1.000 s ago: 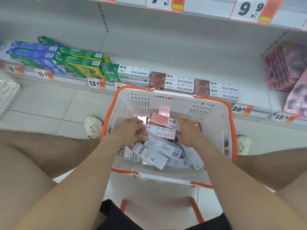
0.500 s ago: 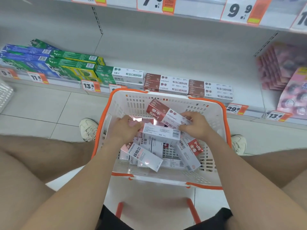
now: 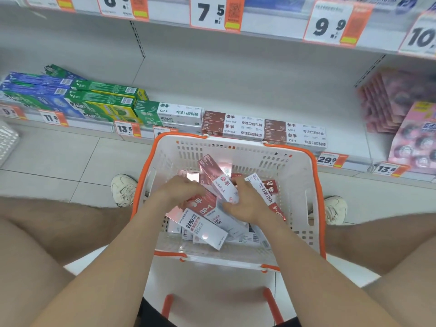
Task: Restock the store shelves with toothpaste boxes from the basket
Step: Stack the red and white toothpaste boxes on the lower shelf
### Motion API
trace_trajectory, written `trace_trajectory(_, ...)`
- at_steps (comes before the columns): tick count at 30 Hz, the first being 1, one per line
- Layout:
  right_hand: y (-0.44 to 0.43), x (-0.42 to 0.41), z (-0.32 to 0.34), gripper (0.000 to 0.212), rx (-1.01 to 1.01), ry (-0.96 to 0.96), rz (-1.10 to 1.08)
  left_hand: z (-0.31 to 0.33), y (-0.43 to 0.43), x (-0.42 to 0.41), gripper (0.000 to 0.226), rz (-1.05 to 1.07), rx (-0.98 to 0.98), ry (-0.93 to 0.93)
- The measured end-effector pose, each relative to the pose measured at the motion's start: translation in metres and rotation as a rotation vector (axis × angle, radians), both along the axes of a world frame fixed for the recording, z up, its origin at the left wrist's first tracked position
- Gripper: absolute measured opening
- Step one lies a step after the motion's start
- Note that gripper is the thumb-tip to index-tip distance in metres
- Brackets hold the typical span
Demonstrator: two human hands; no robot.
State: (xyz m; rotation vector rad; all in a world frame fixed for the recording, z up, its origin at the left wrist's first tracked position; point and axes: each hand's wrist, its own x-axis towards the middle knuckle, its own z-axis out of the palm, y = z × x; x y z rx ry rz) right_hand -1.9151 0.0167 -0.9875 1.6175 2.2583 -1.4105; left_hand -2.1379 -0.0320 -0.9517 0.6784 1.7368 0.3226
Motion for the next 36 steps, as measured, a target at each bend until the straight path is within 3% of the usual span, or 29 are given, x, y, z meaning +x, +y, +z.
trace_trajectory(3, 0.015, 0.005, 0.007, 0.063, -0.059, 0.012, -0.057, 0.011, 0.001, 0.007, 0.022, -0.166, 0.107, 0.004)
trace_trajectory(5, 0.024, 0.013, 0.014, 0.047, -0.109, 0.026, -0.094, 0.020, 0.003, 0.014, 0.032, -0.198, 0.185, 0.014)
trace_trajectory(8, 0.033, 0.028, 0.022, 0.037, -0.112, 0.041, -0.103, 0.023, 0.009, 0.021, 0.022, -0.182, 0.276, 0.103)
trace_trajectory(13, 0.033, 0.038, 0.020, 0.041, -0.089, 0.101, -0.226, 0.020, 0.014, 0.020, 0.038, 0.261, 0.326, 0.226)
trace_trajectory(15, 0.032, 0.035, 0.020, 0.040, -0.027, 0.119, -0.221, 0.015, 0.013, 0.010, 0.045, 0.404, 0.262, 0.117)
trace_trajectory(19, 0.029, 0.022, 0.016, 0.061, 0.072, 0.038, -0.029, 0.005, 0.006, 0.000, 0.035, 0.515, 0.212, -0.052)
trace_trajectory(22, 0.021, 0.016, 0.011, 0.066, 0.112, -0.052, 0.054, 0.002, 0.002, -0.001, 0.043, 0.599, 0.166, -0.140)
trace_trajectory(27, 0.020, 0.008, 0.011, 0.068, 0.076, 0.018, 0.032, -0.014, 0.005, -0.006, 0.059, 0.608, 0.107, -0.024)
trace_trajectory(32, 0.007, -0.004, 0.006, 0.125, 0.175, -0.218, 0.292, -0.014, 0.009, -0.005, 0.057, 0.561, 0.109, 0.122)
trace_trajectory(36, -0.005, -0.011, -0.007, 0.129, 0.279, -0.294, 0.257, -0.012, 0.010, -0.004, 0.052, 0.469, 0.108, 0.153)
